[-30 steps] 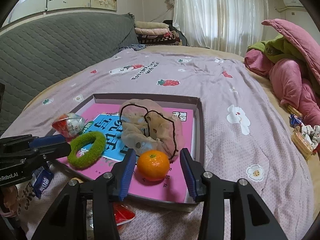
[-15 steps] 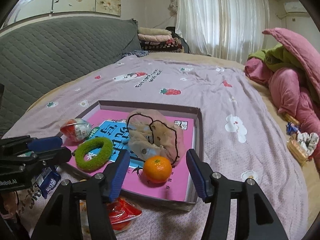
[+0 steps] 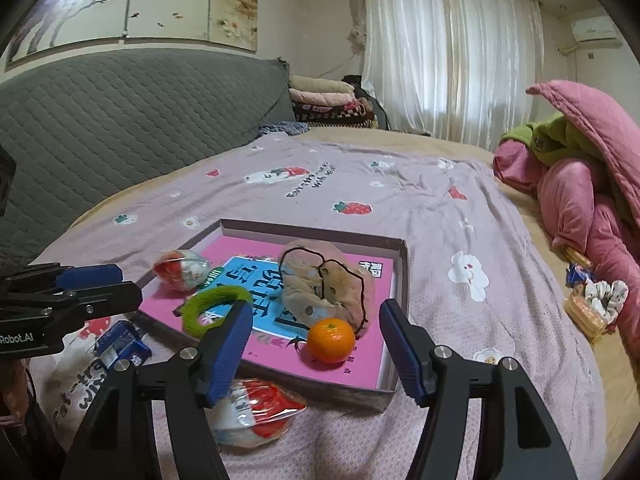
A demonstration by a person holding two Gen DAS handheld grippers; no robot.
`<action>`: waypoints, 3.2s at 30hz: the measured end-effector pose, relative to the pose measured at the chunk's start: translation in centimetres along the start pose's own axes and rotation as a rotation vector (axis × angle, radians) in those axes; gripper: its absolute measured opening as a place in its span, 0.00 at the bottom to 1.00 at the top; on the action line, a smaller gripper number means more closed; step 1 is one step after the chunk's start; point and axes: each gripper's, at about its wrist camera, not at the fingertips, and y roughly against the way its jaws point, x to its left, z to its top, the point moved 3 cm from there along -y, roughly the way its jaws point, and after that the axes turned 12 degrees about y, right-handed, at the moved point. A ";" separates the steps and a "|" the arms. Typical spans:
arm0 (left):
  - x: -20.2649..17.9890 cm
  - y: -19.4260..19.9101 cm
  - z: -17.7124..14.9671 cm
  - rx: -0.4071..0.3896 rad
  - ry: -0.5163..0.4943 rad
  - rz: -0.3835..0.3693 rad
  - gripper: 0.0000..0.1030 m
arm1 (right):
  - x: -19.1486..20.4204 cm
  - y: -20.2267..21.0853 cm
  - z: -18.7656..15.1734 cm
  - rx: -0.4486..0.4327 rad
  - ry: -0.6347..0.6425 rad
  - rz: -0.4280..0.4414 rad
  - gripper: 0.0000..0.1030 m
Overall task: Organize objects
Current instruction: 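Move left gripper to orange on bed while right gripper approaches clear red-candy egg, then close right gripper on clear red-candy egg while left gripper hovers over orange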
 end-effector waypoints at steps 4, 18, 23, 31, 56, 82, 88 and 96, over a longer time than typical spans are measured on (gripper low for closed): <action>-0.4 0.4 -0.4 0.001 -0.006 0.000 0.55 | 0.3 0.7 0.0 -0.015 0.006 0.011 0.69; -1.2 0.0 -2.5 0.026 -0.046 0.010 0.55 | 0.8 0.7 -0.4 0.000 0.013 0.016 0.71; -1.6 -0.3 -3.5 0.035 -0.062 0.009 0.55 | 0.7 0.9 -0.6 -0.004 0.012 0.018 0.71; -1.9 -0.4 -5.5 0.057 -0.088 0.004 0.55 | 1.0 0.9 -1.2 0.012 0.013 0.020 0.73; -2.2 -0.9 -9.9 0.118 -0.155 -0.031 0.55 | 1.8 1.4 -5.2 0.062 -0.056 0.007 0.79; -1.8 -2.6 -11.3 0.148 -0.170 -0.031 0.55 | 2.5 0.4 -6.8 0.110 -0.123 0.074 0.79; -1.8 -3.1 -11.3 0.145 -0.170 -0.036 0.55 | 2.7 -0.5 -6.8 0.118 -0.148 0.110 0.84; -1.6 -4.2 -11.0 0.145 -0.162 -0.037 0.55 | 3.0 -1.8 -6.5 0.129 -0.152 0.143 0.84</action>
